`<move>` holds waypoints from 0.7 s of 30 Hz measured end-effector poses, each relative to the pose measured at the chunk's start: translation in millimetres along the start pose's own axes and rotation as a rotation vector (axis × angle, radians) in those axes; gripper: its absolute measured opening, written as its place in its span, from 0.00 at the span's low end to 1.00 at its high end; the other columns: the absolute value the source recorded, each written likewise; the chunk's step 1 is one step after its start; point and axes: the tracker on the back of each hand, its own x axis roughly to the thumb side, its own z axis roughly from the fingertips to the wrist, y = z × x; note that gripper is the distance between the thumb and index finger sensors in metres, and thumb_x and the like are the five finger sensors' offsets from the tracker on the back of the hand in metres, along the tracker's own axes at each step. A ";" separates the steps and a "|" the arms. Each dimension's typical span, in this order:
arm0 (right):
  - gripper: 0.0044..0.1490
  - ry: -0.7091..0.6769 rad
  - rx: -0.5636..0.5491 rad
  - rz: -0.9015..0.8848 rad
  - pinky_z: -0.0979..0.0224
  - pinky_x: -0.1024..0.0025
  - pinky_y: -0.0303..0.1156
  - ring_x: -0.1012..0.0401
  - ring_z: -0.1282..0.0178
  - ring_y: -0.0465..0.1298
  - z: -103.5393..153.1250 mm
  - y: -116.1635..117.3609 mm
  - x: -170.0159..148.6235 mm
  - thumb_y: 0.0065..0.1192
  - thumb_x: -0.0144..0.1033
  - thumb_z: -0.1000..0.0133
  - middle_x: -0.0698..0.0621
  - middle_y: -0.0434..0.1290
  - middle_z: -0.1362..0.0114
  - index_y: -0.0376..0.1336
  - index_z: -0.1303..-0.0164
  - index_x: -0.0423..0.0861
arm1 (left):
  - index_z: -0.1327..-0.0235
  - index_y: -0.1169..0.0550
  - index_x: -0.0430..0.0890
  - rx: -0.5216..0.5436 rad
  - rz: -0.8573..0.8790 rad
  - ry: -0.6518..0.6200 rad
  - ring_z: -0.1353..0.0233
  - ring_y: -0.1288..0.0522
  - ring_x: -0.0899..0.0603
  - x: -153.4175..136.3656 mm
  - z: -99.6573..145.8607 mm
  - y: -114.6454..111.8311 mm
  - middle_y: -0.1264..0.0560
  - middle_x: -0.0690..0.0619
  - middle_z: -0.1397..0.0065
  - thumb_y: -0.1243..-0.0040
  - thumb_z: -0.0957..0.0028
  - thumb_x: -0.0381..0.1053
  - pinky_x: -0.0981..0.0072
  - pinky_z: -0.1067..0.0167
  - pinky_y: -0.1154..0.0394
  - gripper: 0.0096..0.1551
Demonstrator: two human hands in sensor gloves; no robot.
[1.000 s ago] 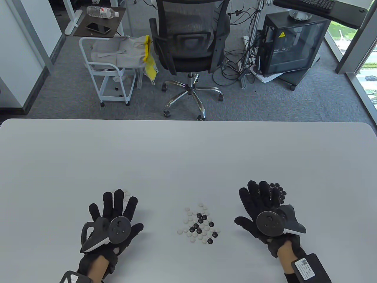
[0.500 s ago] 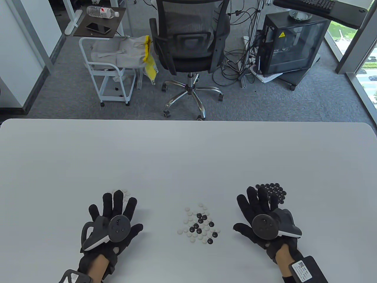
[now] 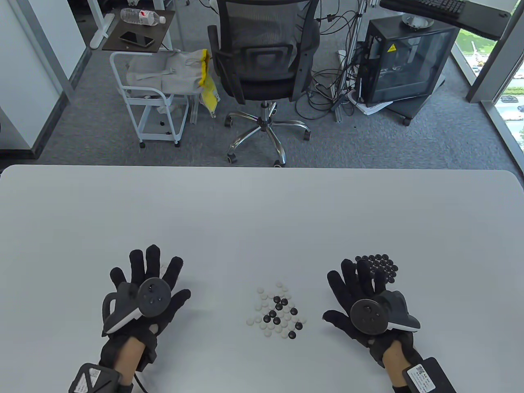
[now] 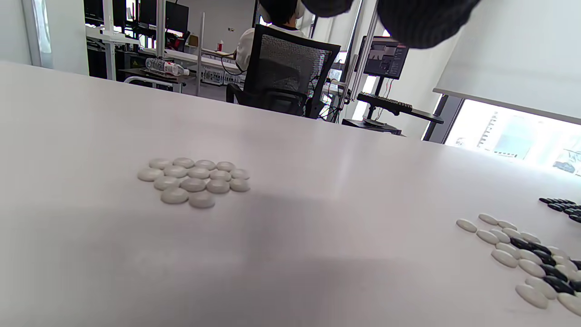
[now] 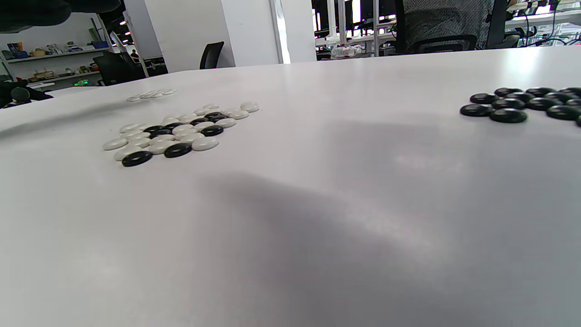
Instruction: Go stone sorting task
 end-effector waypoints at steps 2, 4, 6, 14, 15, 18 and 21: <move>0.56 0.006 0.005 -0.009 0.39 0.14 0.23 0.24 0.28 0.21 0.3 0.1 -1.5 0.36 0.57 0.34 0.18 0.24 0.19 0.30 0.13 0.30 | 0.12 0.43 0.54 -0.053 0.039 0.006 0.25 0.81 0.26 -1.0 -13.7 20.9 0.75 0.36 0.16 0.55 0.37 0.66 0.16 0.45 0.77 0.41; 0.56 0.009 0.006 -0.016 0.39 0.13 0.23 0.24 0.28 0.21 0.5 0.2 -3.1 0.36 0.57 0.34 0.18 0.24 0.19 0.30 0.13 0.30 | 0.14 0.34 0.54 -0.156 0.102 0.001 0.24 0.80 0.25 2.6 -25.5 35.9 0.73 0.37 0.15 0.57 0.38 0.66 0.16 0.45 0.77 0.38; 0.56 0.007 0.000 -0.038 0.39 0.13 0.23 0.23 0.28 0.21 1.0 0.4 -4.8 0.35 0.57 0.34 0.18 0.23 0.19 0.30 0.12 0.30 | 0.16 0.31 0.54 -0.334 0.137 0.015 0.25 0.81 0.26 11.4 -35.8 46.6 0.74 0.38 0.15 0.59 0.40 0.67 0.16 0.46 0.78 0.39; 0.56 0.009 -0.004 -0.059 0.39 0.13 0.24 0.23 0.27 0.21 2.3 -0.5 -6.1 0.35 0.57 0.34 0.18 0.24 0.19 0.31 0.12 0.30 | 0.23 0.22 0.55 -0.601 0.134 -0.092 0.24 0.74 0.24 66.3 -88.1 26.5 0.65 0.36 0.14 0.56 0.44 0.67 0.16 0.46 0.72 0.39; 0.55 0.006 -0.003 -0.070 0.39 0.13 0.24 0.23 0.27 0.21 1.3 1.1 -6.7 0.35 0.57 0.34 0.18 0.24 0.19 0.32 0.12 0.30 | 0.22 0.23 0.55 -0.645 0.199 -0.129 0.24 0.74 0.24 75.1 -96.4 12.9 0.66 0.37 0.15 0.56 0.45 0.66 0.16 0.46 0.73 0.39; 0.56 0.008 0.027 -0.075 0.39 0.13 0.24 0.23 0.28 0.21 -1.3 5.4 -6.7 0.35 0.57 0.34 0.18 0.23 0.19 0.32 0.12 0.30 | 0.22 0.24 0.55 -0.711 0.163 -0.123 0.25 0.75 0.24 96.6 -109.5 -13.5 0.67 0.37 0.15 0.57 0.46 0.66 0.16 0.47 0.73 0.40; 0.56 0.004 0.033 -0.071 0.39 0.13 0.24 0.23 0.28 0.21 -1.9 6.3 -5.1 0.35 0.57 0.34 0.18 0.23 0.19 0.32 0.12 0.30 | 0.20 0.28 0.57 -0.740 0.118 -0.151 0.25 0.77 0.25 117.0 -120.5 -38.8 0.69 0.37 0.16 0.59 0.47 0.66 0.16 0.47 0.74 0.40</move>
